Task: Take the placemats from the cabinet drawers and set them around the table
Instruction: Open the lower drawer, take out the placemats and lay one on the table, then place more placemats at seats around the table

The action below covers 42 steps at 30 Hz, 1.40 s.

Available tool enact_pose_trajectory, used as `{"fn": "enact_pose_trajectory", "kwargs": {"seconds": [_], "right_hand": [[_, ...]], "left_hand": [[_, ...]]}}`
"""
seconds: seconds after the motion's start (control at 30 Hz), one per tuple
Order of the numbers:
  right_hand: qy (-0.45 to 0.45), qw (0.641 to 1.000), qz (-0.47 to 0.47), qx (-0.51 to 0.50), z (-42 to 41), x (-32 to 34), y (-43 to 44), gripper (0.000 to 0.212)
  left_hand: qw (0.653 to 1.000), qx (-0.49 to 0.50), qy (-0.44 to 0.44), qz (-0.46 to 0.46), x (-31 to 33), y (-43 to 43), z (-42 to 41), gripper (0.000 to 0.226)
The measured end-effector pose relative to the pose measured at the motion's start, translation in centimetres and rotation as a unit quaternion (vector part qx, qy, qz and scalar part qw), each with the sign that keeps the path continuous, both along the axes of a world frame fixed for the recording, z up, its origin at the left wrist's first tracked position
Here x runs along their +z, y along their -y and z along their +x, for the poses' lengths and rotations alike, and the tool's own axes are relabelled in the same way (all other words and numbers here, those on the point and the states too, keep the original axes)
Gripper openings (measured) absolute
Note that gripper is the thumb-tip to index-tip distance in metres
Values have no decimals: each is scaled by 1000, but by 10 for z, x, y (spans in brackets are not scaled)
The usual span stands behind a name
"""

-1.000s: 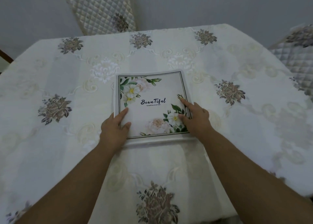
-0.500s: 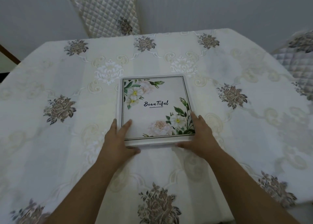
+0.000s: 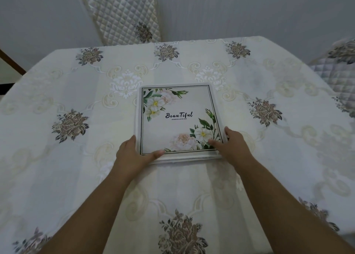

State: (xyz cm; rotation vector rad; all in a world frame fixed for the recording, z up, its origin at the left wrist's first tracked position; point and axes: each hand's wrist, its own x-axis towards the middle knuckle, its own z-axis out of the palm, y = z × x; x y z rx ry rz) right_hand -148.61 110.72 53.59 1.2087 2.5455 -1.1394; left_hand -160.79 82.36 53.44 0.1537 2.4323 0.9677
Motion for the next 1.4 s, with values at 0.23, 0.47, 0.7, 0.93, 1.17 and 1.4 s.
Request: {"fn": "enact_pose_trajectory", "kwargs": {"seconds": [0.23, 0.47, 0.7, 0.93, 1.17, 1.4], "right_hand": [[-106, 989, 88, -52, 1, -6, 11, 56], [-145, 988, -55, -20, -6, 8, 3, 52], [-81, 986, -130, 60, -5, 19, -2, 47], [-169, 974, -135, 66, 37, 45, 25, 61], [-226, 963, -138, 48, 108, 117, 54, 67], [-277, 954, -101, -43, 221, 195, 108, 66]], "left_hand": [[977, 83, -197, 3, -1, -5, 0, 38], [994, 50, -32, 94, 7, -7, -11, 64], [987, 32, 23, 155, 10, 0, 6, 50], [975, 95, -60, 192, 47, 27, 49, 42], [957, 64, -67, 273, 122, 56, 99, 47], [937, -26, -68, 342, 189, 89, 161, 48]]}}
